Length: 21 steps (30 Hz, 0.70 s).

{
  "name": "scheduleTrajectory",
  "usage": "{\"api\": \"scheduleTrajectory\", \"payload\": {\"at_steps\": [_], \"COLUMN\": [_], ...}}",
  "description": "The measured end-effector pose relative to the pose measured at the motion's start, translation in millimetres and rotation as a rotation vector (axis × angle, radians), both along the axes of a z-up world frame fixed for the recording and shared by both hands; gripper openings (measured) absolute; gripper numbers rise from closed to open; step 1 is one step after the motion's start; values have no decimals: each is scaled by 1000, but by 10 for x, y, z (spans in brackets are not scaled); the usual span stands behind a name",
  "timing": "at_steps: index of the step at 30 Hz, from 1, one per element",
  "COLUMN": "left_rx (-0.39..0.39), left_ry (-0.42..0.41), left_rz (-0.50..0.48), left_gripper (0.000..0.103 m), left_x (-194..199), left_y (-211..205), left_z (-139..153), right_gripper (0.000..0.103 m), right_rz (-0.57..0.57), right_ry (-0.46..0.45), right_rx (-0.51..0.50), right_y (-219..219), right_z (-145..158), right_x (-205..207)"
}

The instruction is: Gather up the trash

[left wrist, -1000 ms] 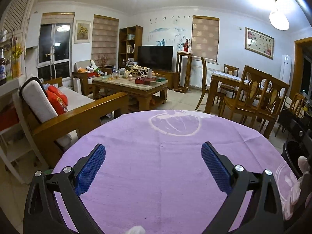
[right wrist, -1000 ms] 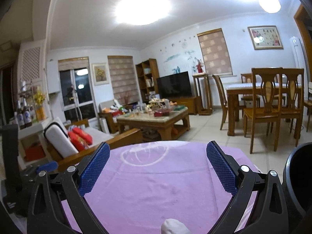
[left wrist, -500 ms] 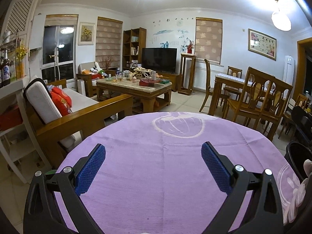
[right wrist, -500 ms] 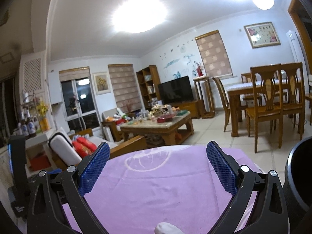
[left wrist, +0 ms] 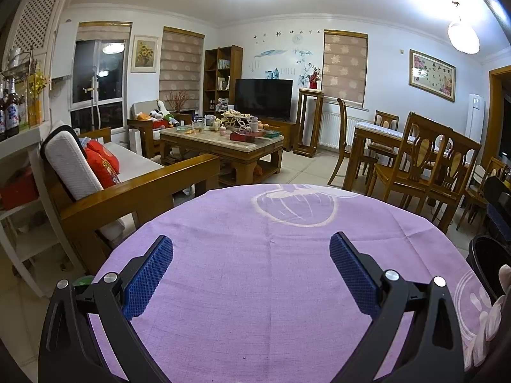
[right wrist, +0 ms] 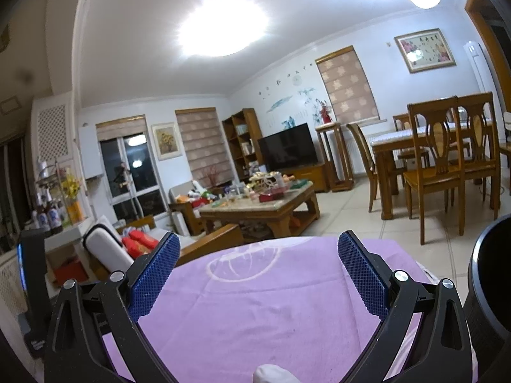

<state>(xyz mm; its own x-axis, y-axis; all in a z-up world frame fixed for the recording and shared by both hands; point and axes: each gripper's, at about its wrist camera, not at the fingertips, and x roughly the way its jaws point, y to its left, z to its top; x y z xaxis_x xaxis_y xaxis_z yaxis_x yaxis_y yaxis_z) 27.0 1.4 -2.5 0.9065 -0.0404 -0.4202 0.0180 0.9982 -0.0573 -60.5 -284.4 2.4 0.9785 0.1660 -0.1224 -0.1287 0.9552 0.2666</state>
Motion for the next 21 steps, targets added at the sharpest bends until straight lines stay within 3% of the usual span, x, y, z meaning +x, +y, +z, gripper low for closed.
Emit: {"api": "scheduleTrajectory", "payload": {"at_steps": [21], "left_rx": [-10], "left_ry": [4], "left_rz": [5], "left_gripper": [98], "left_x": [-27], "left_y": [10], "left_z": [-9], "right_gripper": [98], "right_rz": [-2], "right_ry": [4], "right_rx": [6], "right_y": [-19], "right_z": [4], "right_x": [3]}}
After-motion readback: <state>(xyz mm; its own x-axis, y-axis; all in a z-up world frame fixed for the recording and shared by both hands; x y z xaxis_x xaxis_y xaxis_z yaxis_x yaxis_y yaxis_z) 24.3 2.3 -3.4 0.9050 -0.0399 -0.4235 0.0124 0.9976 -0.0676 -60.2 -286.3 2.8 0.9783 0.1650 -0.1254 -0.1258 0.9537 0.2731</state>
